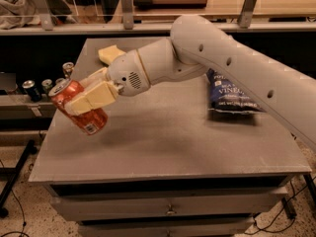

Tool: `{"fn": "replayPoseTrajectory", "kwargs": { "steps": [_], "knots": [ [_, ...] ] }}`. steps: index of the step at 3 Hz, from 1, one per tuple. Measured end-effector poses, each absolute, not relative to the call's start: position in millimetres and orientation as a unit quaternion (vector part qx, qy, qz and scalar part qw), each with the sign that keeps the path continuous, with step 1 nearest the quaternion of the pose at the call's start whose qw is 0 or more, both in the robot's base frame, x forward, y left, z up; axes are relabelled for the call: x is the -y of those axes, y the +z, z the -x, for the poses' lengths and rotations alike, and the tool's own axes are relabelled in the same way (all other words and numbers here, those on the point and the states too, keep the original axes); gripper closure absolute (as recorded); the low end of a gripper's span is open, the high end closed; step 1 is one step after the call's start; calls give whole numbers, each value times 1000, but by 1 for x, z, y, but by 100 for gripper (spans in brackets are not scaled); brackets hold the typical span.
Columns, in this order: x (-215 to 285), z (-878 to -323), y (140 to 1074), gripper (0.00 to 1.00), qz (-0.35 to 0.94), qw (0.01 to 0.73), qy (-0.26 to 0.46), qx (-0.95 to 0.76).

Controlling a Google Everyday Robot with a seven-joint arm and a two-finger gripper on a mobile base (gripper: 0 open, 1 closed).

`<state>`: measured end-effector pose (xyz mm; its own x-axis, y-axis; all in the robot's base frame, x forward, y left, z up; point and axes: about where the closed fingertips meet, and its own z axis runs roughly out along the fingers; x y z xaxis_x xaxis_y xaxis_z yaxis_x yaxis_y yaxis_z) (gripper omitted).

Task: Place coke can upright

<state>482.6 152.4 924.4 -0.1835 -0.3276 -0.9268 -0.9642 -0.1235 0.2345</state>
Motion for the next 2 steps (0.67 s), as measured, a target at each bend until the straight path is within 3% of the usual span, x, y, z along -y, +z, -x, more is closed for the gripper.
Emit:
{"fn": "replayPoseTrajectory", "kwargs": {
  "steps": [2],
  "knots": [
    [-157,-484,918,100,506,368,528,-575]
  ]
}}
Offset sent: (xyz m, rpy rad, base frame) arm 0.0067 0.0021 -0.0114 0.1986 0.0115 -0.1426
